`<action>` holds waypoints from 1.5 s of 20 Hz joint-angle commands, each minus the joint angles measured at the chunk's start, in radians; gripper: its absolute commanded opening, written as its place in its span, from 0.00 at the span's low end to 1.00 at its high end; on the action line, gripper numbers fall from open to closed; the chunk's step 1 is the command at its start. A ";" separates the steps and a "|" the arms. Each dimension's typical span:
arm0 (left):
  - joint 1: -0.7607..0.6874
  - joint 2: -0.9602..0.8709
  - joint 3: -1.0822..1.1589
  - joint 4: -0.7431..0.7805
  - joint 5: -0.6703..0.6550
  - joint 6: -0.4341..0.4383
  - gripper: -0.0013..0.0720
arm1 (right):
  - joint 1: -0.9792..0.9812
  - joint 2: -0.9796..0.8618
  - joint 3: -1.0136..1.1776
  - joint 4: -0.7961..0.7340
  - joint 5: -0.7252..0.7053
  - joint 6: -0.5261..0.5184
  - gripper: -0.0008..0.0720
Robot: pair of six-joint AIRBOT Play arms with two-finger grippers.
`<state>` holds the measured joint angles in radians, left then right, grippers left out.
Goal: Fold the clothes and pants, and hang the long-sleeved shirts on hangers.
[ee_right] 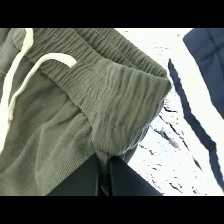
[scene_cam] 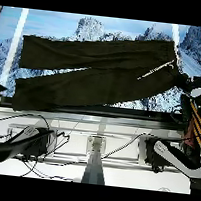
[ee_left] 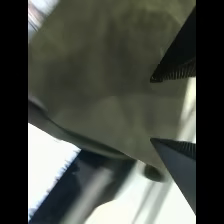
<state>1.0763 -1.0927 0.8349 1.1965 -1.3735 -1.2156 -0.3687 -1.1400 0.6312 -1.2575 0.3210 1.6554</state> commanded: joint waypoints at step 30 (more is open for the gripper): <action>-0.088 0.051 0.102 -0.393 0.493 0.133 0.04 | 0.002 0.679 0.021 -0.164 0.613 -0.039 0.05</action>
<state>0.9920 -1.0389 0.8883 0.8246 -0.8848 -1.0840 -0.3668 -0.6029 0.6521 -1.3449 0.7338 1.6070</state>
